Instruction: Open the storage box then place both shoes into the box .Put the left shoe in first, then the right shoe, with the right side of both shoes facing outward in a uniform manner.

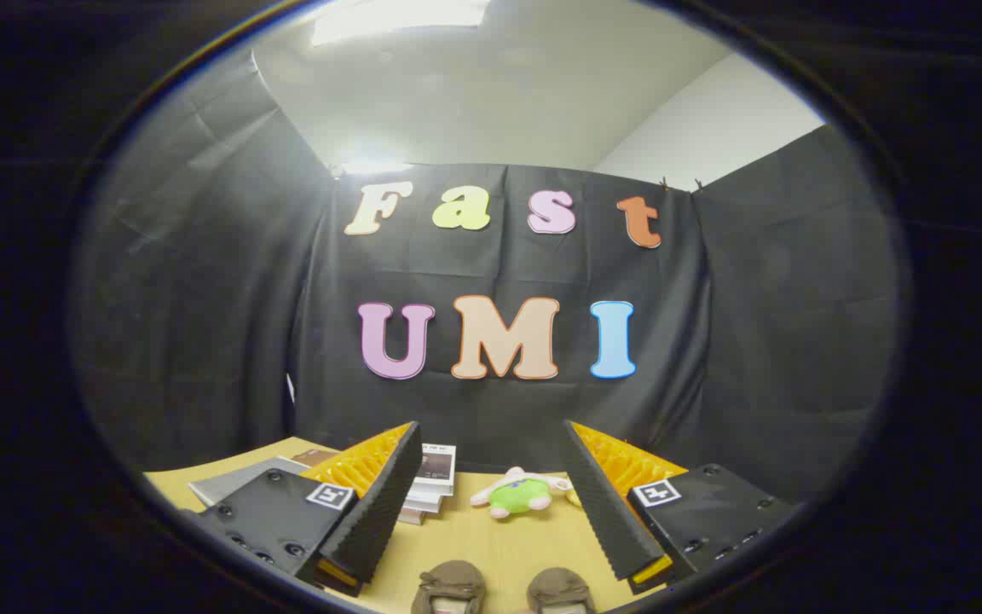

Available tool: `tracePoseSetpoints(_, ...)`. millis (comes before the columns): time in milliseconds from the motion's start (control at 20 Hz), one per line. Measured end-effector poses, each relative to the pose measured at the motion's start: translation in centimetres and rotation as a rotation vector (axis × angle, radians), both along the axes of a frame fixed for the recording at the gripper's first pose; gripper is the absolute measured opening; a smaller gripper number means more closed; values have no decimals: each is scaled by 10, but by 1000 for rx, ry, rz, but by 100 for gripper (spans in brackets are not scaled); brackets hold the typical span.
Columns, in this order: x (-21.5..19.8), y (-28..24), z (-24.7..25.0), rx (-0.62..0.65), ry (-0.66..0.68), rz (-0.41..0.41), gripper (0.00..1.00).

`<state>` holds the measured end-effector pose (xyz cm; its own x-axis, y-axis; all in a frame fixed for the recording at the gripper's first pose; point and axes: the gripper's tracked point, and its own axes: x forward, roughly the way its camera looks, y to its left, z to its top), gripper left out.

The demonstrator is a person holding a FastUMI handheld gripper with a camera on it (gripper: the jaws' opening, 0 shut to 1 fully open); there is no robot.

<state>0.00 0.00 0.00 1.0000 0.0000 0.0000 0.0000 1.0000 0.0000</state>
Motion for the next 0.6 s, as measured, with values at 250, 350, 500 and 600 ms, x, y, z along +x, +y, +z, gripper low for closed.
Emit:
tracePoseSetpoints(250,0,0,2,1,-4,13,100)
tracePoseSetpoints(350,1,0,2,-6,-8,15,100)
tracePoseSetpoints(500,3,1,-2,-13,-4,15,100)
tracePoseSetpoints(600,2,4,-7,-12,4,23,100)
